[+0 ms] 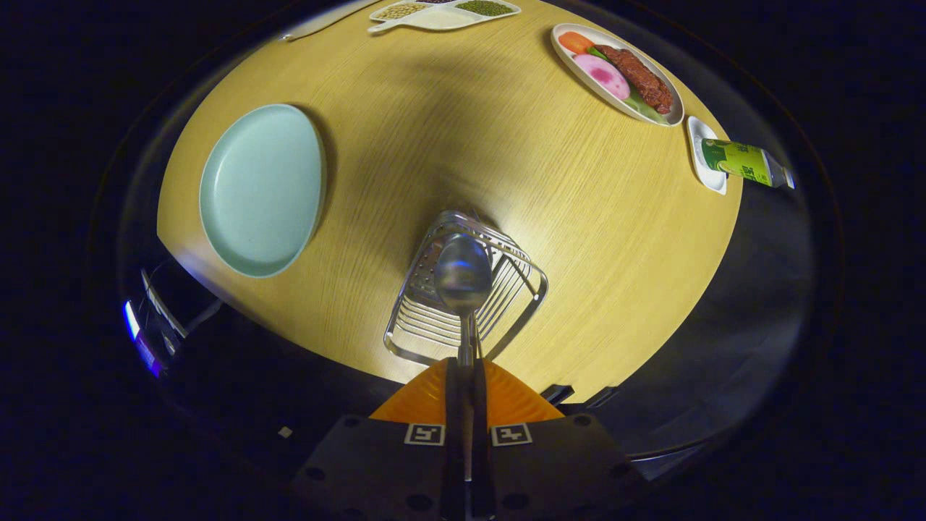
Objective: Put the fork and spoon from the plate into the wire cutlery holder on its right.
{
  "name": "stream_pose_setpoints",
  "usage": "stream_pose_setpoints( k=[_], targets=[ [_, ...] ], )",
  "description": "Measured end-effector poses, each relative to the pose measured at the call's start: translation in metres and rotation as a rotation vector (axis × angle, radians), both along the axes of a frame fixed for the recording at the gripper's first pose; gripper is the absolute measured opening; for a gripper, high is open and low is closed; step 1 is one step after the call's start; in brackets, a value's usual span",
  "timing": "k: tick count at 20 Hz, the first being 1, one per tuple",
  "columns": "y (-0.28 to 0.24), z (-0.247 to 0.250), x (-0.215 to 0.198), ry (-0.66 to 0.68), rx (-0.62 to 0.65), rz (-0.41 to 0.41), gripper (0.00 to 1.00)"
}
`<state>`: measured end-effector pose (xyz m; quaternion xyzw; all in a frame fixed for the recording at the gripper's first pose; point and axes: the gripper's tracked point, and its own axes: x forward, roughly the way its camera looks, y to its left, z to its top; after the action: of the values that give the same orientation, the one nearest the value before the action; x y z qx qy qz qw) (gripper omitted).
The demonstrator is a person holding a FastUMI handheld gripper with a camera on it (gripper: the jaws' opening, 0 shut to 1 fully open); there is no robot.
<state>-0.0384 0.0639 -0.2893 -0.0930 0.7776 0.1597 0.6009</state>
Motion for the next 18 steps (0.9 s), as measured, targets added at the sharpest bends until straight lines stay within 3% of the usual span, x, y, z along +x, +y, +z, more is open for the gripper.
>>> stream_pose_setpoints(
  k=[2,4,5,8,9,10,18],
  targets=[
    [0.002,-0.002,0.001,0.000,-0.002,-0.001,0.13],
    [0.003,0.000,0.005,-0.014,0.024,-0.003,0.27],
    [0.004,-0.001,0.008,-0.044,0.038,0.000,0.44],
    [0.003,0.010,0.016,-0.150,0.083,-0.043,0.74],
    [0.001,0.014,0.016,-0.189,0.099,-0.074,0.90],
    [-0.006,0.019,0.019,-0.238,0.098,-0.108,0.96],
    [-0.054,0.088,0.051,-0.726,0.162,-0.420,0.99]
  ],
)
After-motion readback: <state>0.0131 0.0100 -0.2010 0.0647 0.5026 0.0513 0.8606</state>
